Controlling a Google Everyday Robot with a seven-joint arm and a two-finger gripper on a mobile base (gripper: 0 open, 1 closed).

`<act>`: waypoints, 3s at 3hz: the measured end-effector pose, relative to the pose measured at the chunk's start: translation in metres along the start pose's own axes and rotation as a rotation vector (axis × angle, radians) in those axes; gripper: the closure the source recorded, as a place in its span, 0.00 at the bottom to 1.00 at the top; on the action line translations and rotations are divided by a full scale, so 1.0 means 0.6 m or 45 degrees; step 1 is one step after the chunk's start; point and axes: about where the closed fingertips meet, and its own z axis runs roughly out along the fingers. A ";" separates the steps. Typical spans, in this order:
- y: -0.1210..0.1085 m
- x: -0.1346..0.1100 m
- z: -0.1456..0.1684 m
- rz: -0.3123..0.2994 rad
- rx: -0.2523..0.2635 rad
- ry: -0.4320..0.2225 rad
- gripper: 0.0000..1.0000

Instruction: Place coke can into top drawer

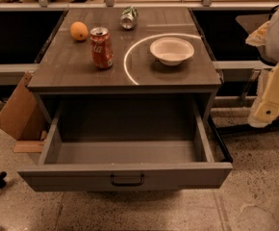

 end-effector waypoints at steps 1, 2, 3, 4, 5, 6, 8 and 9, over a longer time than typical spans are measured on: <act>0.000 0.000 0.000 0.000 0.000 0.000 0.00; -0.014 -0.026 -0.004 0.018 -0.009 -0.113 0.00; -0.033 -0.080 0.006 0.056 -0.046 -0.297 0.00; -0.033 -0.080 0.006 0.056 -0.046 -0.297 0.00; -0.042 -0.085 0.020 0.064 -0.017 -0.329 0.00; -0.071 -0.094 0.058 0.086 0.038 -0.443 0.00; -0.138 -0.153 0.124 0.111 0.087 -0.661 0.00; -0.138 -0.153 0.124 0.111 0.087 -0.661 0.00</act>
Offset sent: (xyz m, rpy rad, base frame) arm 0.0334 0.0356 0.0223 0.2817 -0.0272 0.0320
